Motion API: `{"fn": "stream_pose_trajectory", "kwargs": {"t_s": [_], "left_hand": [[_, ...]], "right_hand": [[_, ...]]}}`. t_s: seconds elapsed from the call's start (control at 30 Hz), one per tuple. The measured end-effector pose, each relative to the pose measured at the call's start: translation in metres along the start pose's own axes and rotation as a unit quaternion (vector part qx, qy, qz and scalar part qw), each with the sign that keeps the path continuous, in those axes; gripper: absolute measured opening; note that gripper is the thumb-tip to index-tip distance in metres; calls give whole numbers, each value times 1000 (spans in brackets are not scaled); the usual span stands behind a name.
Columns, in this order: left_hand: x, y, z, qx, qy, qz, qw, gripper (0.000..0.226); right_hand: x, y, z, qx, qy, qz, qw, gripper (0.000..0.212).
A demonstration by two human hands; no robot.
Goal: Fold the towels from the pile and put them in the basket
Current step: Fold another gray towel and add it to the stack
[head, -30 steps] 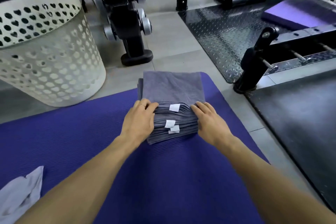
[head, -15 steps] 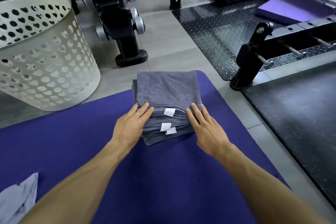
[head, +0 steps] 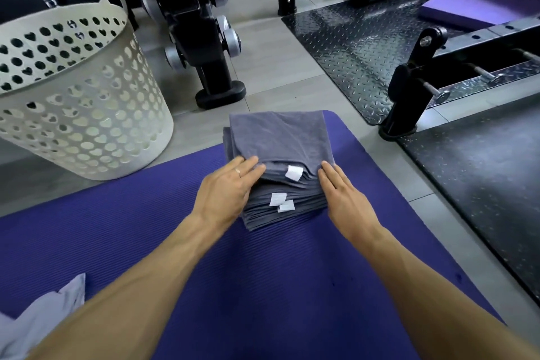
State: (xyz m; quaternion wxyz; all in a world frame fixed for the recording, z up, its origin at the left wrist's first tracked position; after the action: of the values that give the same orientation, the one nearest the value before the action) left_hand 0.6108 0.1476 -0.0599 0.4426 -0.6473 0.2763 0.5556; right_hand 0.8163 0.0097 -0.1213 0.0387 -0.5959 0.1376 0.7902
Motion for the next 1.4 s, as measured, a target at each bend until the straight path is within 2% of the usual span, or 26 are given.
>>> {"fn": "stream_pose_trajectory", "kwargs": {"t_s": [0.1,0.17,0.3,0.43,0.57,0.7,0.8,0.87,0.97,1.07,1.27,1.33,1.4], "left_hand": [[31,33,0,-80,47,134,987,54],[41,41,-1,-86,68,147,983,61],[45,45,-9,-89,83,188,975,69],[56,60,-5,-85,75,204,972,85],[63,75,-13,-93,52,227,968,97],[41,74,-25,-130,95,247,956,83],[9,71,-24,-152,140,261,943,67],[-14,72,-22,-179,190,239,935,55],[-52,87,-15,-204,272,192,921,33],[-99,116,-10,-194,303,176,916,22],[-177,220,14,-202,252,174,930,19],[-183,272,26,-234,236,180,926,18],[-181,326,41,-290,253,170,907,17]], "right_hand": [[7,6,-2,-16,26,-30,999,81],[13,8,-8,-6,79,-28,996,84],[18,15,-4,6,108,-27,994,88],[27,17,9,12,66,-14,998,89],[31,31,10,34,63,49,996,85],[2,39,24,30,72,76,994,78],[-24,43,37,40,3,38,998,40],[-39,51,50,47,-55,23,997,26],[-61,70,78,14,-132,23,991,27],[-87,92,123,-61,-112,64,990,27],[-121,124,242,-197,7,107,974,23],[-113,132,285,-228,17,125,965,22],[-94,138,325,-241,-1,151,959,22]]}}
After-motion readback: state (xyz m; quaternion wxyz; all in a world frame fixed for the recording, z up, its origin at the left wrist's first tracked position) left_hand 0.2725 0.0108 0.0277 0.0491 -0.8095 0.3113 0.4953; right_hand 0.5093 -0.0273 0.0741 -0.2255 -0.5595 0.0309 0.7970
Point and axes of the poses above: each hand's wrist, its own y-axis away from the middle knuckle, its own x-axis out of the palm, z = x × y, the point moved 1 cm from there along -y, towards the middle knuckle, and after that the axes turned 9 degrees about z, right-handed, at the moved point
